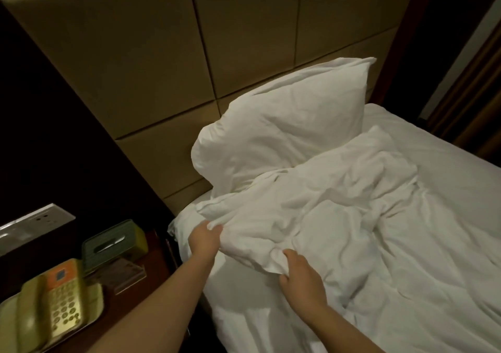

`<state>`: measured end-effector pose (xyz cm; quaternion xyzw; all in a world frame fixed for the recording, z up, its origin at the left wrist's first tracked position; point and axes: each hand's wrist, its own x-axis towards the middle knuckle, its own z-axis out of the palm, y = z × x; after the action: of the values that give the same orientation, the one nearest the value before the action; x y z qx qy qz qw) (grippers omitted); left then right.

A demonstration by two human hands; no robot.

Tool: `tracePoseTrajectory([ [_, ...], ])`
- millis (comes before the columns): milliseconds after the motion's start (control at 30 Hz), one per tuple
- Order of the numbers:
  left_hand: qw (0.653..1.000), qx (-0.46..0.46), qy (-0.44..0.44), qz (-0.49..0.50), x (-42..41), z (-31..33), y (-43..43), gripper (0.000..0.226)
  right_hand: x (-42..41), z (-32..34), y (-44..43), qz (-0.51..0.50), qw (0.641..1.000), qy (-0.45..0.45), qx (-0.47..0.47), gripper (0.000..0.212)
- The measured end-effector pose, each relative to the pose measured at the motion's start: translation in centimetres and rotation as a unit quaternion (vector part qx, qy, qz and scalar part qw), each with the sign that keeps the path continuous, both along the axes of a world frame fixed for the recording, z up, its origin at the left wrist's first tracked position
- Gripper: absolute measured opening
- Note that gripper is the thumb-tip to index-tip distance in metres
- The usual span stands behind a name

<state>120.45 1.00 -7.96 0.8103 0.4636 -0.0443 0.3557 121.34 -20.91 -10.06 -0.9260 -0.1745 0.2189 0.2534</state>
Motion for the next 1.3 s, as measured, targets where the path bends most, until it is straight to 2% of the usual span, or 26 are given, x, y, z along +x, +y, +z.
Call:
tracePoseTrajectory([
  [33, 0.999, 0.031, 0.002, -0.009, 0.6, -0.2, 1.2, 0.033, 0.4, -0.1, 0.8, 0.018, 1.0, 0.009, 0.008, 0.046],
  [167, 0.997, 0.033, 0.067, -0.026, 3.2, -2.7, 7.4, 0.035, 2.1, -1.7, 5.3, 0.057, 0.998, 0.04, 0.004, 0.044],
  [333, 0.977, 0.039, 0.129, -0.168, 6.5, -7.5, 13.1, 0.039, 4.7, -5.0, 10.1, 0.039, 0.995, 0.083, -0.05, 0.042],
  [433, 0.963, -0.043, 0.103, -0.244, 8.7, -9.3, 14.6, 0.03, 6.4, -6.4, 12.3, -0.004, 0.996, 0.088, -0.029, 0.033],
  [500, 0.956, -0.121, 0.096, -0.251, 9.5, -9.7, 14.7, 0.032, 6.9, -7.0, 13.1, -0.038, 0.994, 0.103, -0.027, 0.031],
  [633, 0.948, -0.154, 0.072, -0.27, 9.9, -9.1, 13.4, 0.027, 6.7, -7.0, 13.4, -0.089, 0.988, 0.124, -0.037, 0.033],
  [700, 0.947, -0.146, 0.034, -0.286, 10.2, -7.5, 12.1, 0.023, 6.6, -6.6, 13.9, -0.131, 0.986, 0.098, -0.028, 0.037],
  [800, 0.942, -0.16, -0.054, -0.292, 11.2, -3.5, 9.5, 0.027, 6.5, -5.0, 14.3, -0.217, 0.974, 0.046, 0.038, 0.048],
  [867, 0.929, -0.182, -0.112, -0.302, 11.7, -0.5, 7.3, 0.031, 6.2, -3.1, 13.6, -0.266, 0.958, 0.007, 0.104, 0.043],
  [1000, 0.901, -0.182, -0.184, -0.347, 10.7, 5.9, 2.3, 0.037, 5.1, 2.8, 9.8, -0.345, 0.903, -0.084, 0.243, 0.039],
  [1067, 0.883, -0.184, -0.213, -0.377, 8.9, 9.0, -0.7, 0.035, 4.5, 6.4, 7.1, -0.35, 0.875, -0.104, 0.318, 0.031],
  [1133, 0.859, -0.183, -0.243, -0.412, 6.4, 11.5, -4.3, 0.028, 3.8, 9.7, 3.7, -0.348, 0.86, -0.078, 0.365, 0.018],
  [1200, 0.843, -0.168, -0.273, -0.433, 3.4, 13.5, -8.6, 0.023, 3.1, 13.1, -0.3, -0.361, 0.847, -0.016, 0.391, 0.014],
  [1300, 0.839, -0.142, -0.303, -0.43, -0.2, 14.8, -14.6, 0.028, 0.5, 17.2, -6.2, -0.363, 0.841, 0.061, 0.397, 0.005],
])
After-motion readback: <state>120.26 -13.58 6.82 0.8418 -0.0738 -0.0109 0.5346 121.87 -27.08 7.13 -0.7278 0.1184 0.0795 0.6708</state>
